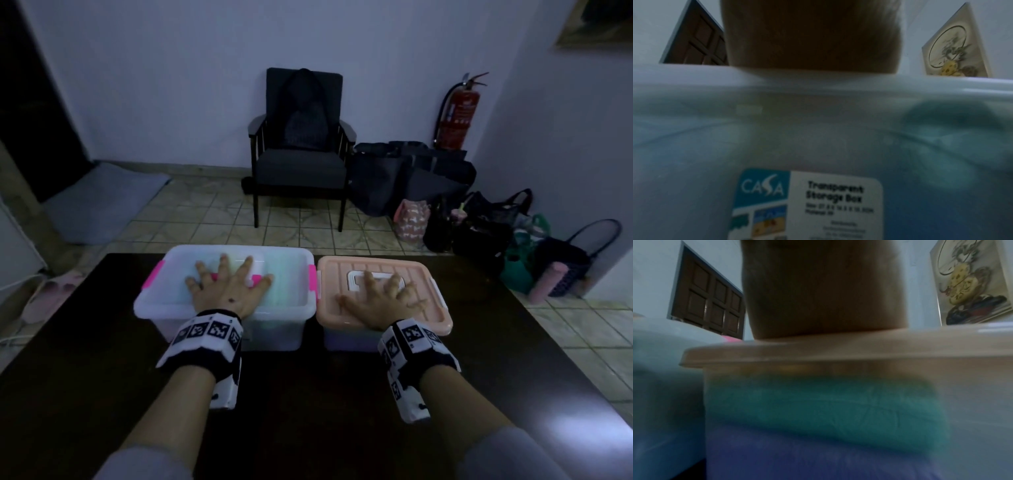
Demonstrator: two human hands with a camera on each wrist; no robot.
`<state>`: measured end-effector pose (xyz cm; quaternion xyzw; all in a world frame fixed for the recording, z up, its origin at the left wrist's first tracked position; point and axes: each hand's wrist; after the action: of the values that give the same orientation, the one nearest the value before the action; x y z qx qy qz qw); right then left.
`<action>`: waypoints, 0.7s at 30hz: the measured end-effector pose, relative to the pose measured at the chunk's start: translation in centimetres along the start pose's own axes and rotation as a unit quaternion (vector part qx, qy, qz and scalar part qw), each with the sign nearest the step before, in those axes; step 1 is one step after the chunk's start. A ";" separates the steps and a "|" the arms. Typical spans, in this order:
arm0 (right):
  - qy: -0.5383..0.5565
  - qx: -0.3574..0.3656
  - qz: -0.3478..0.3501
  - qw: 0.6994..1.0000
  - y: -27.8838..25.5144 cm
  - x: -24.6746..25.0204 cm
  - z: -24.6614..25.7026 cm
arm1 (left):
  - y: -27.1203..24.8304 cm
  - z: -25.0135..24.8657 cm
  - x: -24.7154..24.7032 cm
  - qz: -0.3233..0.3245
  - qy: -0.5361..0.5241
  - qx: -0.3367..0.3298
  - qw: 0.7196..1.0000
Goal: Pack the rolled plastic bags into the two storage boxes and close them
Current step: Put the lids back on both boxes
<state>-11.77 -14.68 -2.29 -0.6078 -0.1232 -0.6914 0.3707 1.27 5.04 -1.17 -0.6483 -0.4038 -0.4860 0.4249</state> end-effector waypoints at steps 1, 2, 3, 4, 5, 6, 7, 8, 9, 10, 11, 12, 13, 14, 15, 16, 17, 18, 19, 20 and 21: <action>0.000 0.001 -0.001 1.000 0.6 0.1 0.1 | 0.6 -0.2 0.1 0.001 0.000 0.001 1.000; 0.000 0.003 -0.002 1.000 1.1 0.2 0.2 | 1.1 -0.4 0.1 0.002 0.000 0.002 1.000; -0.002 0.005 -0.003 1.000 1.7 0.3 0.3 | 1.6 -0.6 0.2 0.003 0.000 0.003 1.000; -0.006 0.007 -0.002 1.000 2.3 0.4 0.4 | 2.1 -0.8 0.2 0.003 0.000 0.004 1.000; -0.012 0.010 -0.002 1.000 2.8 0.5 0.5 | 2.6 -1.0 0.3 0.003 0.001 0.004 1.000; -0.016 0.012 -0.004 1.000 3.4 0.5 0.5 | 3.1 -1.1 0.3 0.003 0.003 0.005 1.000; -0.017 0.014 -0.005 1.000 3.9 0.7 0.6 | 3.6 -1.3 0.3 0.002 0.006 0.004 1.000; -0.015 0.016 -0.005 1.000 4.5 0.8 0.7 | 4.1 -1.5 0.4 0.002 0.007 0.004 1.000; -0.013 0.019 -0.004 1.000 5.0 0.9 0.8 | 4.6 -1.7 0.4 0.002 0.007 0.005 1.000; -0.012 0.022 -0.004 1.000 5.6 1.0 0.9 | 5.1 -1.8 0.5 0.003 0.007 0.007 1.000; -0.009 0.025 -0.005 1.000 6.1 1.1 1.0 | 5.5 -2.0 0.5 0.003 0.005 0.009 1.000; -0.007 0.027 -0.005 1.000 6.6 1.2 1.2 | 6.0 -2.1 0.5 0.003 0.004 0.012 1.000; -0.006 0.027 -0.005 1.000 7.2 1.3 1.3 | 6.4 -2.3 0.5 0.002 0.003 0.015 1.000; -0.006 0.026 -0.003 1.000 7.7 1.3 1.4 | 6.9 -2.5 0.6 0.002 0.003 0.018 1.000; -0.006 0.024 0.000 1.000 8.2 1.4 1.5 | 7.2 -2.7 0.6 0.002 0.004 0.019 1.000; -0.004 0.025 0.001 1.000 8.6 1.5 1.6 | 7.5 -2.8 0.6 0.001 0.003 0.019 1.000; 0.000 0.029 0.000 1.000 9.0 1.5 1.7 | 7.9 -2.9 0.7 0.000 0.003 0.019 1.000; 0.003 0.034 -0.001 0.999 9.5 1.6 1.8 | 8.2 -3.0 0.7 -0.001 0.004 0.019 1.000; 0.004 0.038 0.000 0.999 9.9 1.7 1.9 | 8.5 -3.1 0.7 -0.001 0.004 0.020 1.000; 0.004 0.039 0.001 0.999 10.2 1.8 1.9 | 8.8 -3.2 0.8 0.000 0.004 0.021 1.000; 0.002 0.039 0.003 0.999 10.5 1.9 2.0 | 9.1 -3.3 0.8 0.000 0.003 0.022 1.000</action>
<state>-3.34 -21.42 -3.00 -0.5919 -0.1480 -0.6860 0.3964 8.99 -0.79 -1.31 -0.6373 -0.4127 -0.4790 0.4406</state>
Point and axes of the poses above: each hand's wrist, its own y-axis towards the middle knuckle, its own x-axis out of the back of the hand, z = x × y, and after that the axes turned 1 degree about z, right-handed
